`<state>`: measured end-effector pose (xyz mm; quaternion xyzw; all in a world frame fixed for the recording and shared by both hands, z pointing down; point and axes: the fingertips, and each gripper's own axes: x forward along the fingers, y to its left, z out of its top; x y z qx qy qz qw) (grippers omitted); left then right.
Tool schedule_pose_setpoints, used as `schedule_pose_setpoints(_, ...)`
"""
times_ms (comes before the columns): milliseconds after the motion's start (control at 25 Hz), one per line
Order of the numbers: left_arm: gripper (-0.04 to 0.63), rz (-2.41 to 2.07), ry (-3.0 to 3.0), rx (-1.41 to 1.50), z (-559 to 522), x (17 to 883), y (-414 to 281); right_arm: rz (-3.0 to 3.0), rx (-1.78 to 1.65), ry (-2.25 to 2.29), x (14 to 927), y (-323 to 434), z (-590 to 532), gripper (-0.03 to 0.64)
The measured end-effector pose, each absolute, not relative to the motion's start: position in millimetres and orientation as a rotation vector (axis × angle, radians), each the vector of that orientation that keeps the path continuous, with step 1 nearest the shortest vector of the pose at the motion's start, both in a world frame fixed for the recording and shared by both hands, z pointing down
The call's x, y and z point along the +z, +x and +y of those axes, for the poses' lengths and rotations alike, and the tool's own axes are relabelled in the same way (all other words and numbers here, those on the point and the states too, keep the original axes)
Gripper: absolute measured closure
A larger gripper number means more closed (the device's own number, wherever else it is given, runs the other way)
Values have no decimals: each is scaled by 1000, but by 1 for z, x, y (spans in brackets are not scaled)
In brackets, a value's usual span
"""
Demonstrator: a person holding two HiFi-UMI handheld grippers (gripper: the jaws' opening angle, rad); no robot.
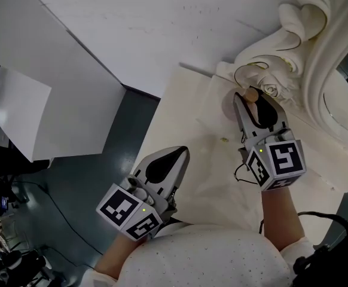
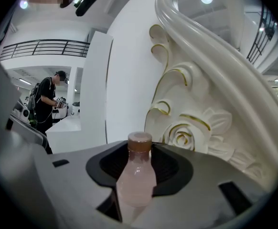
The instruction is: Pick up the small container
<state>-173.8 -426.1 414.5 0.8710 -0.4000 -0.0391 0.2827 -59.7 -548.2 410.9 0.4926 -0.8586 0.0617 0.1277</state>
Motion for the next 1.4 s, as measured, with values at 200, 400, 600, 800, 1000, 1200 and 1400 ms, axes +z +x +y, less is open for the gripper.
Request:
schedule_pose_setpoints(200, 594, -1085, 2328, -103, -423, 414, -178, -2496, 164, 1451, 410, -59, -547, 468)
schedule_pose_setpoints(400, 594, -1089, 2333, -99, -422, 412, -180, -2504, 214, 1488, 409, -54, -548, 469)
schedule_pose_setpoints(600, 594, -1097, 2340, -100, -421, 409, -182, -2509, 264, 1519, 409, -47, -548, 469)
schedule_pose_setpoints(800, 594, -1090, 2350, -97, -417, 407, -179, -2548, 322, 1557, 401, -41, -546, 469)
schedule_pose_setpoints(1000, 594, -1087, 2369, -104, -414, 397, -177, -2597, 353, 1581, 383, -38, -537, 469)
schedule_pose_setpoints(1200, 594, -1080, 2389, -106, -406, 390, -168, -2634, 323, 1598, 364, -30, -525, 469)
schedule_pose_setpoints(1400, 594, -1084, 2412, -110, -400, 381, -161, -2664, 322, 1608, 352, -21, -510, 469)
